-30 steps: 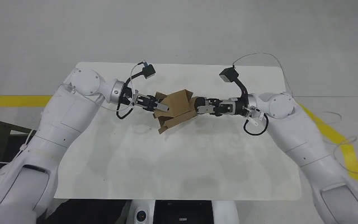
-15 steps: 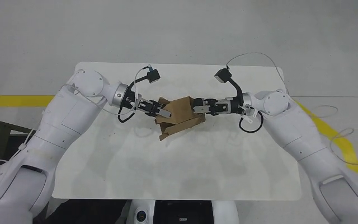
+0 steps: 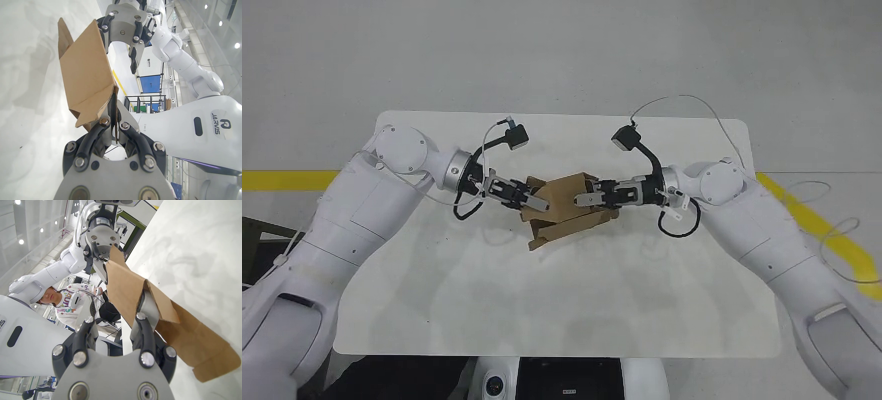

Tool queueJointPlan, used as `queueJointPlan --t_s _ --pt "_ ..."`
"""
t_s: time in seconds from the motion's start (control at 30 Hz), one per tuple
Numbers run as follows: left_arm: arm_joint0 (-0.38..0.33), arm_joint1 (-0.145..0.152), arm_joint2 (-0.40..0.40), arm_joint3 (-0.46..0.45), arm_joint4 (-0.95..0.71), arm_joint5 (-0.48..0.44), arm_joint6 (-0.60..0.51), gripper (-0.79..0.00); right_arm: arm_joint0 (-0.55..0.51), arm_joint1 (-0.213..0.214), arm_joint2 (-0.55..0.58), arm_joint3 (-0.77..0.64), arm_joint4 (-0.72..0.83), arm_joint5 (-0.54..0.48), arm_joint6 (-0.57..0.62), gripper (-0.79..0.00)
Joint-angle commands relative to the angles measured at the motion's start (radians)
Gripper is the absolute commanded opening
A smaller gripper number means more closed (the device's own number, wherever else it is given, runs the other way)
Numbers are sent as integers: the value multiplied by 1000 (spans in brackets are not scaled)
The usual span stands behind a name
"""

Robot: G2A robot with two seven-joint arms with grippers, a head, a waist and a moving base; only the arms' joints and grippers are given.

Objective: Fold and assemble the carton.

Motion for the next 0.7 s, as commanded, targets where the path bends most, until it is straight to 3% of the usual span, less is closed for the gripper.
queueJointPlan --t_s 0.0,0.67 --pt "-1 1 7 5 2 -1 1 -785 3 0 -6 6 9 3 3 -403" --pt "-35 9 74 -4 -7 -9 9 -785 43 -17 -93 12 69 29 30 -570"
